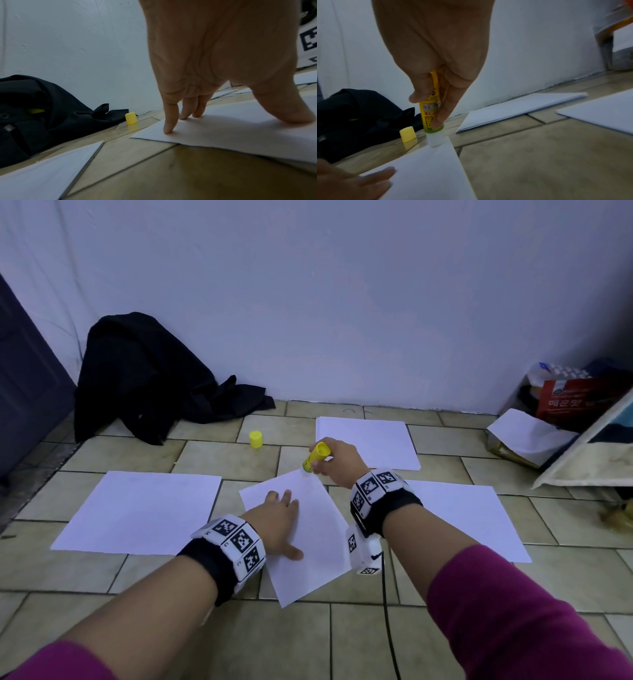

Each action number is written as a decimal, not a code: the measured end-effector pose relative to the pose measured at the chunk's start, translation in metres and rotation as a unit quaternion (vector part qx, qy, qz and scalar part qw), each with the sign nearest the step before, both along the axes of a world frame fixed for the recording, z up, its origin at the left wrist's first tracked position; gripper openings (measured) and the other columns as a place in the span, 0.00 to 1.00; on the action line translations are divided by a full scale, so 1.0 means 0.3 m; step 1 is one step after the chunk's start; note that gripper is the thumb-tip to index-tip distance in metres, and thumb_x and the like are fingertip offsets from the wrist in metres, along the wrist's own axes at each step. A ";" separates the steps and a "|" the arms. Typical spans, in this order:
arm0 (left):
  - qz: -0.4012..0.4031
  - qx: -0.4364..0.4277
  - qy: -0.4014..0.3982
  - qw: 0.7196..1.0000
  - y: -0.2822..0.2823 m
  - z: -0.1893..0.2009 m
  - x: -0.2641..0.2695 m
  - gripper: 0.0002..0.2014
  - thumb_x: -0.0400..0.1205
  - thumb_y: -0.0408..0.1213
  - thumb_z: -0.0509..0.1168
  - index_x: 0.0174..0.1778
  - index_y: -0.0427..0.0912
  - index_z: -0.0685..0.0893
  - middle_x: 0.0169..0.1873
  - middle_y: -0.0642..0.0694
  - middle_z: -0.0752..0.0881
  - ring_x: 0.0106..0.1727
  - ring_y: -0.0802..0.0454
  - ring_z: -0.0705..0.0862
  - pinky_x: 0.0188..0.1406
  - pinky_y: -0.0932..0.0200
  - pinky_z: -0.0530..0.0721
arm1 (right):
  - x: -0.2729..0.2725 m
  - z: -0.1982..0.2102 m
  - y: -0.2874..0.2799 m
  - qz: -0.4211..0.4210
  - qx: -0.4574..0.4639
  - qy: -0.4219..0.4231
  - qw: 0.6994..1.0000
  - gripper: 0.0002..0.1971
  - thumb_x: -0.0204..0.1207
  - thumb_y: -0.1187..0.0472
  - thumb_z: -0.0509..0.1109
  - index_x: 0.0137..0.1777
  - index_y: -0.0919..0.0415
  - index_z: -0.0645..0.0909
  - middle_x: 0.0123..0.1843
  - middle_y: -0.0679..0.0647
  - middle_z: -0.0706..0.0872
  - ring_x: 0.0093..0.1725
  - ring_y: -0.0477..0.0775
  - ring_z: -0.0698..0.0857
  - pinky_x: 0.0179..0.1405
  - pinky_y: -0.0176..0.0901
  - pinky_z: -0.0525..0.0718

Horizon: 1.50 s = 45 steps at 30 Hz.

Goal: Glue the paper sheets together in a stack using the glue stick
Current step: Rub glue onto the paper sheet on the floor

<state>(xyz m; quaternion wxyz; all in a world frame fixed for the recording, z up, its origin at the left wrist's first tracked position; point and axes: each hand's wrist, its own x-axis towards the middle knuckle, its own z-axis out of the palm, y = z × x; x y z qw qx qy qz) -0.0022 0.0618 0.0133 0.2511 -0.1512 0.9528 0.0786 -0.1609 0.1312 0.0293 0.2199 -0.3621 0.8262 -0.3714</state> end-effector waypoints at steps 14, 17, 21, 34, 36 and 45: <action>-0.013 0.007 0.007 1.000 0.002 0.014 0.015 0.52 0.77 0.61 0.67 0.84 0.35 0.46 0.84 0.38 0.45 0.83 0.38 0.48 0.79 0.44 0.62 | 0.053 0.094 0.245 0.174 0.119 0.011 0.977 0.10 0.77 0.67 0.72 0.57 0.64 0.81 0.47 0.55 0.88 0.44 0.52 0.89 0.50 0.36 0.86; -0.004 0.023 0.043 0.999 -0.005 0.005 0.022 0.49 0.74 0.61 0.70 0.81 0.37 0.55 0.81 0.40 0.53 0.80 0.41 0.56 0.76 0.45 0.67 | 0.063 0.114 0.295 0.202 0.149 0.026 0.968 0.10 0.77 0.67 0.71 0.58 0.62 0.81 0.45 0.51 0.87 0.44 0.50 0.88 0.45 0.28 0.81; -0.007 0.021 0.059 0.998 -0.004 -0.001 0.023 0.46 0.74 0.60 0.71 0.79 0.39 0.58 0.77 0.42 0.57 0.76 0.43 0.60 0.72 0.48 0.71 | 0.065 0.124 0.343 0.221 0.172 0.022 0.960 0.10 0.77 0.65 0.72 0.57 0.58 0.82 0.42 0.45 0.87 0.43 0.47 0.88 0.52 0.36 0.83; -0.026 -0.067 0.048 0.996 -0.020 0.012 0.043 0.27 0.86 0.40 0.56 0.82 0.55 0.58 0.77 0.44 0.60 0.73 0.43 0.65 0.60 0.52 0.78 | -0.034 0.139 0.384 0.079 0.009 -0.071 0.994 0.06 0.76 0.69 0.72 0.49 0.72 0.81 0.43 0.63 0.90 0.40 0.58 0.90 0.46 0.49 0.89; -0.026 -0.072 0.069 0.995 -0.029 0.014 0.047 0.27 0.85 0.43 0.59 0.80 0.48 0.62 0.78 0.44 0.58 0.76 0.44 0.62 0.62 0.52 0.77 | -0.047 0.125 0.374 0.021 -0.022 -0.047 0.998 0.07 0.75 0.69 0.73 0.49 0.73 0.81 0.44 0.65 0.90 0.41 0.62 0.90 0.47 0.52 0.89; -0.135 -0.029 0.068 0.988 -0.023 0.006 0.040 0.29 0.86 0.47 0.59 0.83 0.59 0.57 0.84 0.49 0.43 0.82 0.48 0.54 0.67 0.52 0.74 | -0.054 0.065 0.298 -0.098 -0.083 -0.057 0.990 0.09 0.75 0.68 0.74 0.52 0.72 0.81 0.47 0.68 0.88 0.42 0.65 0.90 0.48 0.55 0.89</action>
